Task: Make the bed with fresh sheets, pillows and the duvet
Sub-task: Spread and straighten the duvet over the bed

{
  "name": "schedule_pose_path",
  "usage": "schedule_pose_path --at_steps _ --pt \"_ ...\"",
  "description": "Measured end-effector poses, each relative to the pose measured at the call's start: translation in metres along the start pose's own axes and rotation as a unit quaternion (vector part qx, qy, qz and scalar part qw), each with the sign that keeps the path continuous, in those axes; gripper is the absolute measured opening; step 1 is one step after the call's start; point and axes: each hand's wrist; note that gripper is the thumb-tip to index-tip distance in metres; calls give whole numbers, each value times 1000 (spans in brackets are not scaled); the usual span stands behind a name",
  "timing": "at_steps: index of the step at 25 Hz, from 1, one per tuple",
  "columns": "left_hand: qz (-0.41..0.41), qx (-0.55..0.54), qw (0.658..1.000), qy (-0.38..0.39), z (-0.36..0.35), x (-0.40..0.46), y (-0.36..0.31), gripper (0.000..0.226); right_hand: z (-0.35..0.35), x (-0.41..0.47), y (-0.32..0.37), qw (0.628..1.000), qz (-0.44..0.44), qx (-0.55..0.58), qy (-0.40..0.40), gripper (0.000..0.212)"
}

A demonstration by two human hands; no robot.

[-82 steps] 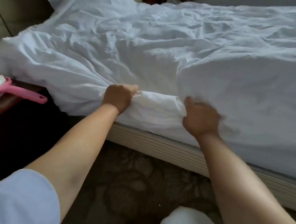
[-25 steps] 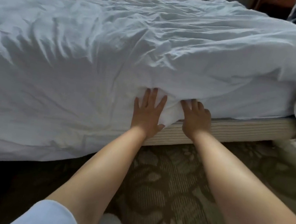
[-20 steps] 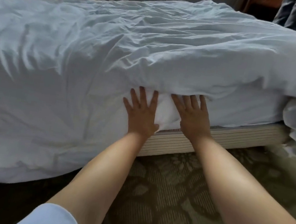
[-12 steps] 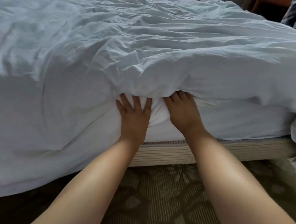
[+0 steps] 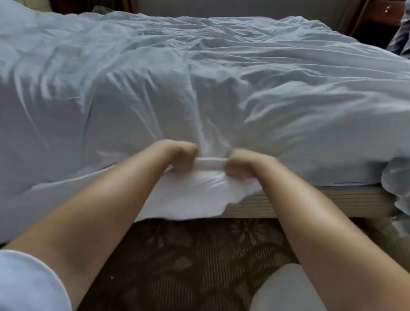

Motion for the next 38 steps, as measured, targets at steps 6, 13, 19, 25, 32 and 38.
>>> schedule_pose_path --at_steps 6,13,19,25,32,38 --pt "15 48 999 6 -49 -11 -8 39 -71 -7 -6 999 -10 -25 -17 38" --pt "14 5 994 106 -72 -7 -16 60 -89 4 -20 997 -33 -39 66 40" --pt "80 19 995 -61 -85 16 9 68 -89 29 -38 994 -43 -100 6 64" --pt "28 64 989 -127 -92 33 -2 66 -104 36 -70 991 -55 -119 -25 73" --pt "-11 247 953 -173 -68 77 -71 64 -98 36 -130 985 -82 -111 -101 67" --pt "-51 197 958 -203 -48 116 -143 60 -101 17 -199 968 -132 -3 -213 65"
Point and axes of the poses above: each hand's wrist, its own x-axis towards the middle knuckle, its own z-axis out of the back of the hand, y = z × x, and after that the axes turned 4 degrees about y, right-handed
